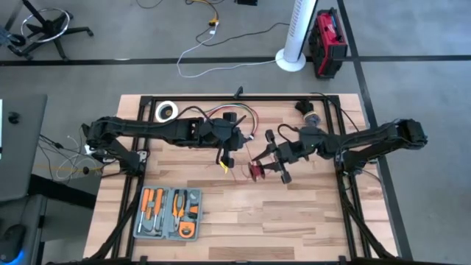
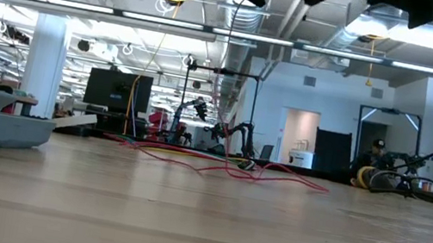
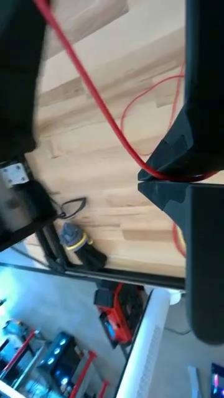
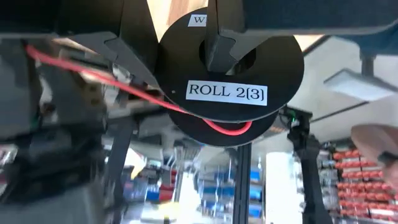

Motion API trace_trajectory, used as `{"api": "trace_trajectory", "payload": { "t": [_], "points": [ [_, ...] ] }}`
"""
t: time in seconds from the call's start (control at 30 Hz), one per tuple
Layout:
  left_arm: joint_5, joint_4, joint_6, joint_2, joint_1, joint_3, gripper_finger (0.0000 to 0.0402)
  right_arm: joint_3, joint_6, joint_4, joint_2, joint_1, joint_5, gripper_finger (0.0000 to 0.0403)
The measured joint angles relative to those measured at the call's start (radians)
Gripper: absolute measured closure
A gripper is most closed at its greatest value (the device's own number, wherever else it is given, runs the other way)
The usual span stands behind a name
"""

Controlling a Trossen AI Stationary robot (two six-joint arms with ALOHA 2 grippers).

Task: Coil cords
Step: Coil the red wire on the black spool

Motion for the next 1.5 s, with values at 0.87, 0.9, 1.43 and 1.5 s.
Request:
{"api": "trace_trajectory", "payload": {
  "t": [0.87,0.9,1.43,1.5],
  "points": [
    [0.031,0.109,-0.12,0.013,-0.112,-0.148,0.0401,0.0,-0.023,0.188,0.0,-0.009,0.38,0.0295],
    [0.022,0.1,-0.122,0.013,-0.113,-0.148,0.0401,0.0,-0.02,0.19,0.0,-0.009,0.381,0.0295],
    [0.084,0.034,-0.132,0.015,-0.119,-0.148,0.0402,-0.001,0.067,0.221,0.0,-0.056,0.462,0.0295],
    [0.099,0.027,-0.131,0.016,-0.125,-0.148,0.0402,-0.001,0.08,0.202,0.0,-0.067,0.481,0.0295]
  ]
}}
